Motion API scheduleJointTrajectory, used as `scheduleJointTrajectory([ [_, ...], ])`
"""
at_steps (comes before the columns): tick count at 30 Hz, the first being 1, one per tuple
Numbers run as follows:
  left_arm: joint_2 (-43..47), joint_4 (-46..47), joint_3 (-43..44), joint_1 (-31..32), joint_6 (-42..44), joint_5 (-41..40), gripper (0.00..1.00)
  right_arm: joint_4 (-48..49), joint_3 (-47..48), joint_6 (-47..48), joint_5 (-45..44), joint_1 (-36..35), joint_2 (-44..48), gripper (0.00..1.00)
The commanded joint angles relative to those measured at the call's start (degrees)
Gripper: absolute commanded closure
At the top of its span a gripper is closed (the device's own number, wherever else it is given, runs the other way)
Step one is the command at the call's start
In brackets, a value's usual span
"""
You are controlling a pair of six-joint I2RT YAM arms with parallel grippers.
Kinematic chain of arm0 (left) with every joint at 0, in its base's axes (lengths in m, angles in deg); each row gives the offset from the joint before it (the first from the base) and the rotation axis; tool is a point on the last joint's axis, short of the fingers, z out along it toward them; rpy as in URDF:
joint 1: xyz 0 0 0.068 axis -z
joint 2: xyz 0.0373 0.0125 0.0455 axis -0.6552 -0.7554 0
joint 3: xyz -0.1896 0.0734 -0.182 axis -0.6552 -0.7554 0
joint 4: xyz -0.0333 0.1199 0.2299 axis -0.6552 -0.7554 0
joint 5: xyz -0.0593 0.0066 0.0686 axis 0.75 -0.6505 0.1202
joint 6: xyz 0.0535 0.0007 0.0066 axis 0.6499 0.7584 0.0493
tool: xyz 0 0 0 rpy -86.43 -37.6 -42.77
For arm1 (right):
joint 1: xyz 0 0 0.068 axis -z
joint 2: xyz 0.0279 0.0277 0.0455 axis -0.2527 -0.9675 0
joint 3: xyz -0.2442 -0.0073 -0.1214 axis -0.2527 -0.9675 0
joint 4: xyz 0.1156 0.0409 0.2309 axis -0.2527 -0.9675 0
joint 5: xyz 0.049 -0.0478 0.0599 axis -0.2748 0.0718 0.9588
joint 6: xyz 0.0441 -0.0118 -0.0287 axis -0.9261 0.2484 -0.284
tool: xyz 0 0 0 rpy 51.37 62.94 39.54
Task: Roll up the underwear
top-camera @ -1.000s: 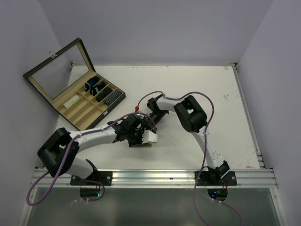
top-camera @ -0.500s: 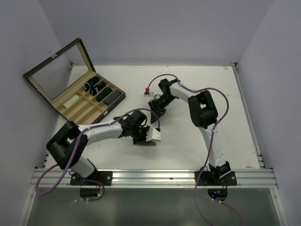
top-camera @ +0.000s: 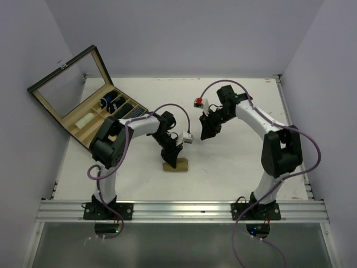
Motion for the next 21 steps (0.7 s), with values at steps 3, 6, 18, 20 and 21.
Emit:
scheduleJointTrajectory([
  [3,-15.7,-11.3,6.0,-2.6,6.4,-13.8,1.0,6.4,-8.6,5.0,-1.2,-1.3,12.0,0.66],
  [6,-20.3,-13.7,11.4,-4.2,7.5,-14.4,1.0,10.1,-12.5,5.8,-6.6,-6.6,16.7,0.66],
  [18,-28.3,-16.2,19.6,-6.5,8.1,-15.8,1.0,29.1,-23.3,6.5,-25.6,-31.7,16.1,0.59],
  [20,-28.4,-16.0,19.8,-6.6,8.1,-15.8,1.0,30.8,-24.0,7.9,-26.2,-33.7,14.9,0.58],
  [21,-28.7,-16.1,19.9,-6.6,8.1,-15.9,1.0,32.6,-24.5,8.4,-27.1,-34.5,13.9,0.57],
])
